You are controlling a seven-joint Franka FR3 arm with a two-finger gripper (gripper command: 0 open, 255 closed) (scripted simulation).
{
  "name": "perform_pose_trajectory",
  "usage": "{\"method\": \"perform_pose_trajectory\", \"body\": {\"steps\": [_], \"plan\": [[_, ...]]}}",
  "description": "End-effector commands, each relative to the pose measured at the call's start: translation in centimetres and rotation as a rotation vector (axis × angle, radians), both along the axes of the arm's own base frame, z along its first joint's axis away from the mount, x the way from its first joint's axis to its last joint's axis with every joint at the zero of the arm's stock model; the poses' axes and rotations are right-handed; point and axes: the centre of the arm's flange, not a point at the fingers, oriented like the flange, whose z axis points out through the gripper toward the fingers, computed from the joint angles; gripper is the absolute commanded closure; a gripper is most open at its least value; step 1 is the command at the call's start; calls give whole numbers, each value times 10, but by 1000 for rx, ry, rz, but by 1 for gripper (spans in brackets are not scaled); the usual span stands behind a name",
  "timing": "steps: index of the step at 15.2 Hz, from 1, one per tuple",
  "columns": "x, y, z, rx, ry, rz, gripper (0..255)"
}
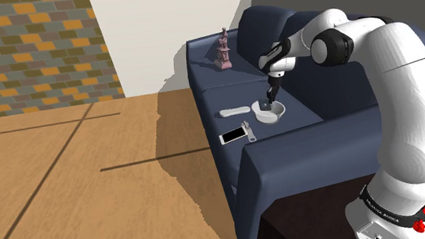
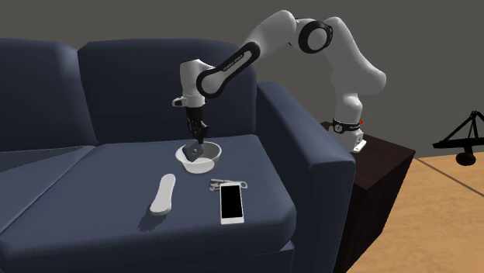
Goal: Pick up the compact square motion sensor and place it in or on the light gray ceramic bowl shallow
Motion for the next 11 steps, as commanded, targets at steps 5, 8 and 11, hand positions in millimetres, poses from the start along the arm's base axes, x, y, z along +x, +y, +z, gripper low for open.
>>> {"method": "perform_pose_trajectory", "body": {"steps": [5, 8, 11], "plan": [[0, 0, 0, 0, -1, 0, 0], [0, 0, 0, 0, -1, 0, 0], [0, 0, 13, 0, -1, 0, 0]]}}
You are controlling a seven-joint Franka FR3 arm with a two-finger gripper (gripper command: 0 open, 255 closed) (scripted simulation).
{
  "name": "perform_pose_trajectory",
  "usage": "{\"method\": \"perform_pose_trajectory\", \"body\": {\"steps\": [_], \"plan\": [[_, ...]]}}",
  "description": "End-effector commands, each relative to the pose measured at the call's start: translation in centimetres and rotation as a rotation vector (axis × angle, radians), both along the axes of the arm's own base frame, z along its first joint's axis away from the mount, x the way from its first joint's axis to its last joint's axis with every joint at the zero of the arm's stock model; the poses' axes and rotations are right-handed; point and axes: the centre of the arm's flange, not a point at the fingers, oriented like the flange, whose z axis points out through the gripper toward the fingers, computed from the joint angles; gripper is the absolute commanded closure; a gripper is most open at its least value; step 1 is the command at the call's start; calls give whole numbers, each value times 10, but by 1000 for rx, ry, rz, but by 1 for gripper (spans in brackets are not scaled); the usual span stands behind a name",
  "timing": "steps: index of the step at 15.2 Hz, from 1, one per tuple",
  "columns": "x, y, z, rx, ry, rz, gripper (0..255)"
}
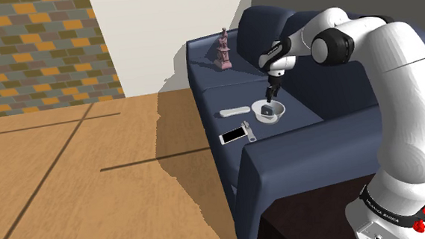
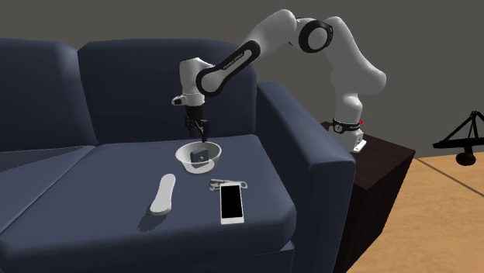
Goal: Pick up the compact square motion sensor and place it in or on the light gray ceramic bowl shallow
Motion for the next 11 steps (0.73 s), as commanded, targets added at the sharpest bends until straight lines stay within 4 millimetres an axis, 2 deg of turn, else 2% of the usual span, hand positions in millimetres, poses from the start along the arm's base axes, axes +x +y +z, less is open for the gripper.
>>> {"method": "perform_pose_trajectory", "body": {"steps": [1, 3, 11], "plan": [[-1, -1, 20, 0, 0, 0, 0], [-1, -1, 44, 0, 0, 0, 0], [-1, -1, 44, 0, 0, 0, 0]]}}
